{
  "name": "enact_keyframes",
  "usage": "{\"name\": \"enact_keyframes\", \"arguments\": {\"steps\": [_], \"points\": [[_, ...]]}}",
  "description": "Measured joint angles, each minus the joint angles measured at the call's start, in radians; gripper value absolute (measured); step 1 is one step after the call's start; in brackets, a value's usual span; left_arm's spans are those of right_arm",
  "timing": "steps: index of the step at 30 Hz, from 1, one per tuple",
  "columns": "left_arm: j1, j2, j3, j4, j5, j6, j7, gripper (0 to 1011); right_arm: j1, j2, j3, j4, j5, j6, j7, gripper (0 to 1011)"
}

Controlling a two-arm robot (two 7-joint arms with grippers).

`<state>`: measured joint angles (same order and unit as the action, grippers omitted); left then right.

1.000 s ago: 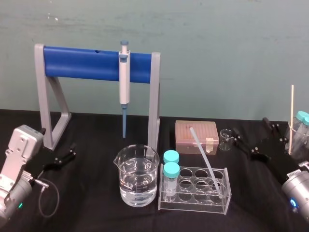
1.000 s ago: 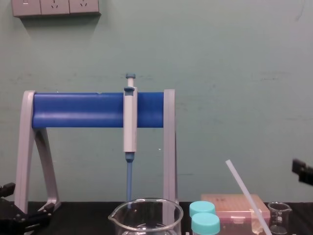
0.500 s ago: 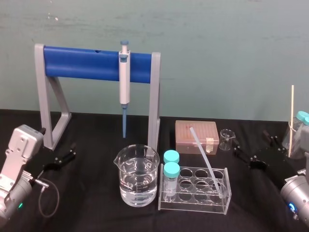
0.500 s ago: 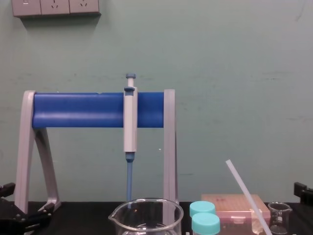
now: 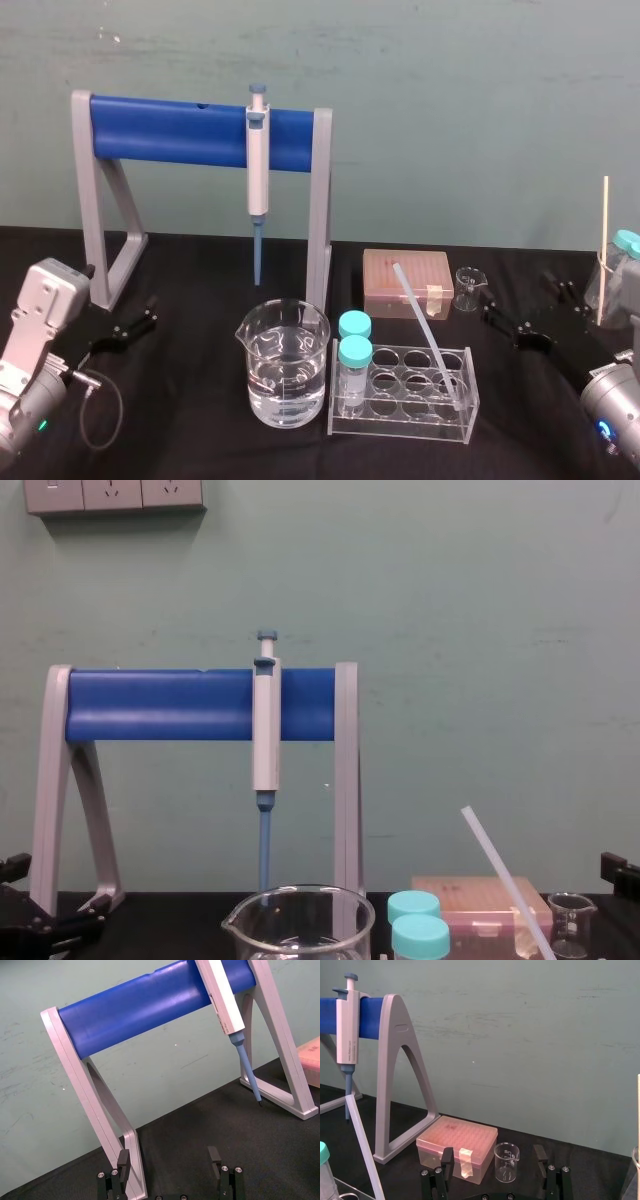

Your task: Pick up the stirring rod with one hand, then place it down.

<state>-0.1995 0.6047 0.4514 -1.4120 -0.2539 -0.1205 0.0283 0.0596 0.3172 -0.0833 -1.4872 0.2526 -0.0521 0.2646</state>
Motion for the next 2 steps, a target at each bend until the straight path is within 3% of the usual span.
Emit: {"name": "enact_keyframes", "arguments": {"steps": [2], "points": [[0.000, 0.000, 0.000, 0.000, 0.000, 0.000, 0.000, 1000, 0.000, 0.000, 0.000, 0.000, 0.000, 0.000, 0.000, 1003]]}}
